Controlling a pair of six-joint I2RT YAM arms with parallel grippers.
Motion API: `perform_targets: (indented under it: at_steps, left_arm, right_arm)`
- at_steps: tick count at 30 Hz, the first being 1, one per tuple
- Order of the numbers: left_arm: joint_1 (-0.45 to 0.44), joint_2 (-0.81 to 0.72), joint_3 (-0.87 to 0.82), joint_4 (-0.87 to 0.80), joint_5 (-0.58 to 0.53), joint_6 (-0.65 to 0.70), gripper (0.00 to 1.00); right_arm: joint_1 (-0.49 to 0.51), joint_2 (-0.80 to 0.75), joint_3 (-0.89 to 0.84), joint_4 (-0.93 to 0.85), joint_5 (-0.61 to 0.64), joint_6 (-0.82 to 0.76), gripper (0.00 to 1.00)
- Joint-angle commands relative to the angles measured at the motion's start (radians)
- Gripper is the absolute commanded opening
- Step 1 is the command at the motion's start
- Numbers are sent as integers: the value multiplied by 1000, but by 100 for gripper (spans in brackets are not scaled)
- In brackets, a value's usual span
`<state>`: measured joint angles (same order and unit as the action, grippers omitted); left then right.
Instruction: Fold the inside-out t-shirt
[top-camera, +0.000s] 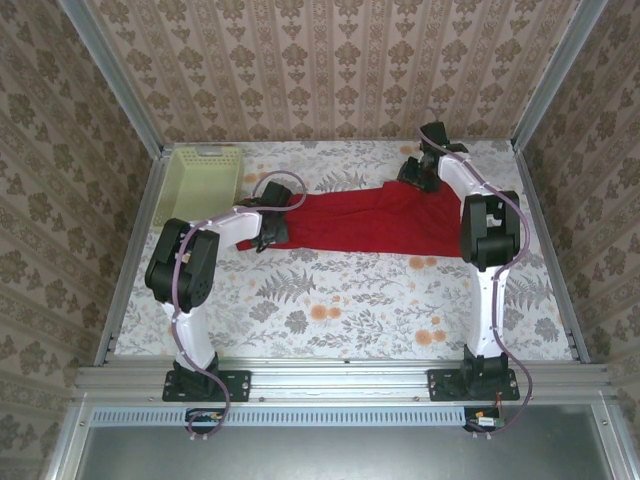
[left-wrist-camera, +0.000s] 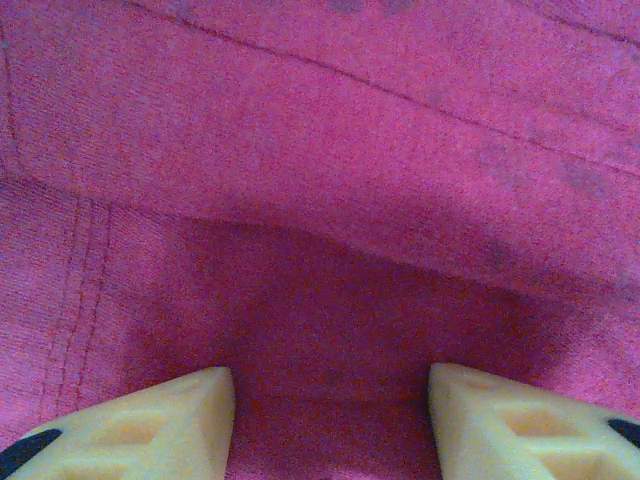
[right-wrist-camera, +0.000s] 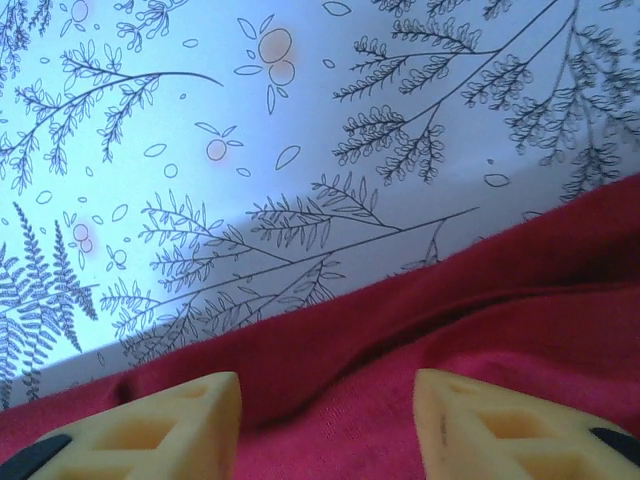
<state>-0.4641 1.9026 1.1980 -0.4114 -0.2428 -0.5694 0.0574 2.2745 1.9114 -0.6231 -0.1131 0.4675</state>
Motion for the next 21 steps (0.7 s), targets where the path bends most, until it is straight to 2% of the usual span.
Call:
perform_targets:
  at_steps: [1, 5, 8, 14, 18, 21]
  left_arm:
    - [3, -55, 7, -68, -5, 33, 54]
    - [2, -68, 63, -89, -3, 56, 55]
    - [3, -59, 101, -86, 4, 71, 55]
    - [54, 33, 153, -73, 38, 86, 56]
    - [59, 70, 143, -71, 62, 80, 56]
    - [44, 60, 93, -53, 62, 80, 60]
  right_arm:
    - [-1, -148, -99, -46, 38, -16, 54]
    - [-2, -293, -302, 9, 85, -1, 57]
    - [-3, -339, -415, 31, 72, 11, 58]
    - [-16, -306, -536, 82, 12, 54, 59]
    - [-79, -267, -574, 83, 1, 112, 58]
    - [-128, -273, -612, 83, 38, 132, 59]
